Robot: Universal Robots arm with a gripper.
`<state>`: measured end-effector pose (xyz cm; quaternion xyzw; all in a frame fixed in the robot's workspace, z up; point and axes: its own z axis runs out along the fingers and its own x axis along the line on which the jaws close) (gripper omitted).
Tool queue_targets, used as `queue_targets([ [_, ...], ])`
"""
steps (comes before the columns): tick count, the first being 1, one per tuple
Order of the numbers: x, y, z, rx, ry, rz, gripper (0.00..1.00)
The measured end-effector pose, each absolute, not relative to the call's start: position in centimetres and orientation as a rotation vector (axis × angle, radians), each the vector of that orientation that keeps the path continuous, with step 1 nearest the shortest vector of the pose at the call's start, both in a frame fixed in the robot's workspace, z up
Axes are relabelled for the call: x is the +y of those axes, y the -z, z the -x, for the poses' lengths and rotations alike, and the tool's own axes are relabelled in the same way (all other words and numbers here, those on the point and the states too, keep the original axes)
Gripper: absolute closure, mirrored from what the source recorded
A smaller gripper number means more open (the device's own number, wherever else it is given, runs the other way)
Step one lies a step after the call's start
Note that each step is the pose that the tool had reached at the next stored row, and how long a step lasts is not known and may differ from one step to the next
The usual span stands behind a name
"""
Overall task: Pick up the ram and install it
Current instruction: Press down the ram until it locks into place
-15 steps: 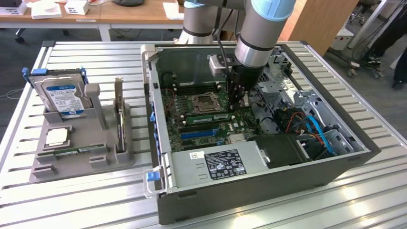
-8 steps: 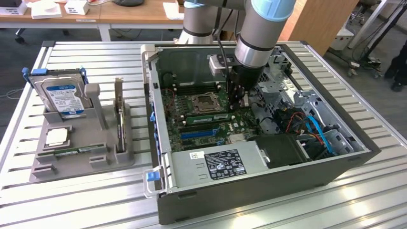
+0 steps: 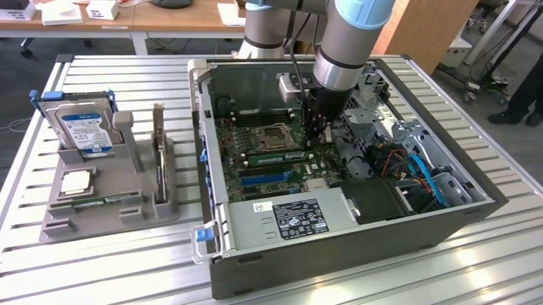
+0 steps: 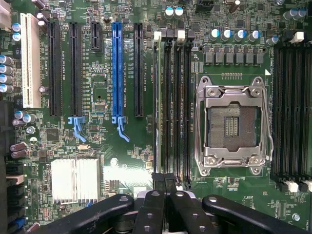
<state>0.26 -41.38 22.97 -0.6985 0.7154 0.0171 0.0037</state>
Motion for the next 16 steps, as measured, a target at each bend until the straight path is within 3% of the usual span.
queue_targets([
  [16, -41.40, -22.87, -0.35, 2.242, -0.054, 2.189, 0.90],
])
